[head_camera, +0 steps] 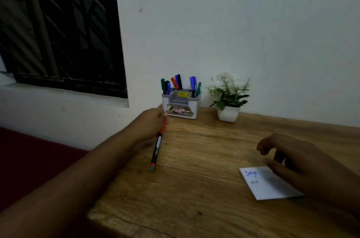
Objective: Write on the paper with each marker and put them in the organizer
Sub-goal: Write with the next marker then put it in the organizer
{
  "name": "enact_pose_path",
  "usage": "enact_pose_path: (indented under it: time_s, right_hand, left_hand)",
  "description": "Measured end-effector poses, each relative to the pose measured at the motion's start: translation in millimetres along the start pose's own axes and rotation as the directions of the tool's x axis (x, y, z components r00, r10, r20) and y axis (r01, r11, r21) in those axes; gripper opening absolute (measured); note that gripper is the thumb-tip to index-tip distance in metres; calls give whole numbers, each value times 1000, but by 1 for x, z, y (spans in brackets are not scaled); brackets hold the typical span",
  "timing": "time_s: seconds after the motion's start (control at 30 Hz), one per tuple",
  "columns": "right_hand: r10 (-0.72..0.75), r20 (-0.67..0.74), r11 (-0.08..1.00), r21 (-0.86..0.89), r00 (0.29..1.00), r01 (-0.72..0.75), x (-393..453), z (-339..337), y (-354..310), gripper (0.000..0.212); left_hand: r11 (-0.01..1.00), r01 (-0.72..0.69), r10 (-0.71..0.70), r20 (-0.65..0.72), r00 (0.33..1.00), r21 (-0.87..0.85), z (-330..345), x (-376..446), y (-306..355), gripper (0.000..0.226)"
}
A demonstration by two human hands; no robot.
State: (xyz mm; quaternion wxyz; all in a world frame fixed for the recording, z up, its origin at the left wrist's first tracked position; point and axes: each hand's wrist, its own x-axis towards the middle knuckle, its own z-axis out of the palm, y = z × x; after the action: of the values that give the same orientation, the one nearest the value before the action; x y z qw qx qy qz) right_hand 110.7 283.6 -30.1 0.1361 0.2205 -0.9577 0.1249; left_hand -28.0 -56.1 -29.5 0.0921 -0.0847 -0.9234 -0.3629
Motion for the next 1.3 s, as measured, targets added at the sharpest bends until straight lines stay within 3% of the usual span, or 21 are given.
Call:
enact_pose_path:
  time_s: [0.1, 0.2, 0.33, 0.43, 0.53, 0.67, 0.77, 0.87, 1.13, 1.3]
  right_hand:
    - [43, -6, 999, -21, 999, -43, -16, -6, 11, 25]
    - [74, -48, 997, -26, 996, -75, -25, -9, 12, 30]
    - [65, -104, 994, -80, 992, -73, -25, -8, 16, 58]
    - [41, -152, 995, -81, 988, -54, -25, -5, 27, 65]
    - [6, -176, 998, -64, 984, -17, -26, 2, 42, 52]
    - [19, -247, 1000, -1, 969, -20, -21, 7, 51, 27]
    - [24, -329, 999, 44, 944, -10, -19, 9, 56, 20]
    - [59, -401, 990, 138, 914, -3, -18, 11, 60, 18]
    - [129, -481, 946, 321, 867, 38, -16, 10, 60, 10]
    - [167, -519, 939, 344, 839, 26, -16, 7, 55, 11]
  left_hand:
    - [982, 15, -12, 20, 1000, -187, 12, 6, 36, 33]
    - [885, 102, -60, 106, 993, -454, 40, 10, 84, 33]
    - [750, 185, -34, 243, 970, -635, 95, 2, 145, 30]
    - [661, 244, 2, 327, 945, -709, 136, -7, 173, 28]
    - [660, 237, 19, 331, 943, -713, 168, -8, 182, 28]
    - [702, 97, 134, 265, 955, -705, 188, -1, 172, 31]
    - [681, -7, 289, 260, 921, -732, 188, 0, 162, 29]
    - [642, -9, 373, 302, 877, -766, 190, 0, 160, 32]
    - [626, 65, 383, 379, 842, -777, 192, -1, 165, 28]
    - [730, -47, 386, 354, 852, -682, 197, -3, 168, 31]
